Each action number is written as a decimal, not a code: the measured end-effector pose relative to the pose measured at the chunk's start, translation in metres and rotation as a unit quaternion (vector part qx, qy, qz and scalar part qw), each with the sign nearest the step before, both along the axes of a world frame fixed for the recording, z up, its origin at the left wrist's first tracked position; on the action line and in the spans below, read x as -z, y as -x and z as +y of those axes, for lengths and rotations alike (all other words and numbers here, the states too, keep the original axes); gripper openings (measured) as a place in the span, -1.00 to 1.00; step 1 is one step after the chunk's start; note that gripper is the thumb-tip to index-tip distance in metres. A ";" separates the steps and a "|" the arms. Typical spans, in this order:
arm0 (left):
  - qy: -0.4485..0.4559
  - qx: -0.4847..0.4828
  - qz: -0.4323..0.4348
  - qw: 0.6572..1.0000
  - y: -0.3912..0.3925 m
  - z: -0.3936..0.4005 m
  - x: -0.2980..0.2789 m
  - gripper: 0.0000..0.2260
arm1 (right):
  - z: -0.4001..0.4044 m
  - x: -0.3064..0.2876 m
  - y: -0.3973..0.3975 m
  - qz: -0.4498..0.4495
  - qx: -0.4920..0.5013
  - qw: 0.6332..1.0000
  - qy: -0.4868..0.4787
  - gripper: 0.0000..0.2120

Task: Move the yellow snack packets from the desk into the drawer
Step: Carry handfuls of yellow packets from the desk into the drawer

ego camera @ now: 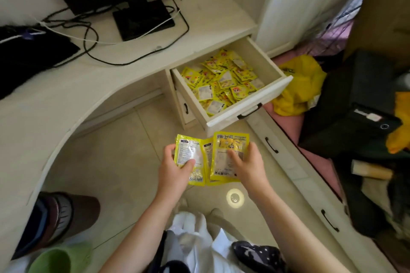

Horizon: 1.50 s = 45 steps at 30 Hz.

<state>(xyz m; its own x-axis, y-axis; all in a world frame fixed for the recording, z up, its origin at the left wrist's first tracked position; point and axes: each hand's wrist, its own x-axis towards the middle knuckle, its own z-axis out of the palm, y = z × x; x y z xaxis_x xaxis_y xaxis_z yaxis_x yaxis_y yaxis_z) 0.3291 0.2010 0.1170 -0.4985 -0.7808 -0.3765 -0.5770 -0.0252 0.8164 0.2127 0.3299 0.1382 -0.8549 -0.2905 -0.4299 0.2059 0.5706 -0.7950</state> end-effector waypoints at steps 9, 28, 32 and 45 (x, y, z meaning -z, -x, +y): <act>-0.032 0.009 0.028 0.999 0.095 0.002 0.004 -0.64 | 0.013 0.006 0.082 -0.026 0.080 0.996 0.021 -0.84; -0.052 0.028 0.003 0.998 0.273 -0.112 0.021 -0.55 | -0.110 0.011 0.294 0.024 -0.072 0.995 -0.067 -0.74; -0.052 -0.008 0.002 0.999 0.298 -0.120 0.030 -0.55 | -0.126 0.021 0.331 0.014 -0.117 0.991 -0.069 -0.75; -0.080 -0.206 -0.081 0.972 0.370 -0.110 0.085 -0.44 | -0.180 0.107 0.432 -0.092 -0.272 0.952 -0.103 -0.43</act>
<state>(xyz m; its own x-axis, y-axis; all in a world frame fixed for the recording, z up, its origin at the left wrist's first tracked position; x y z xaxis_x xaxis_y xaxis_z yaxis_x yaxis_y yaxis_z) -0.0409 0.0909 0.0320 -0.0805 -0.8268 -0.5567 -0.6119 -0.3999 0.6824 -0.2197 0.1495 0.0310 -0.5070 -0.5619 -0.6537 -0.0399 0.7729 -0.6333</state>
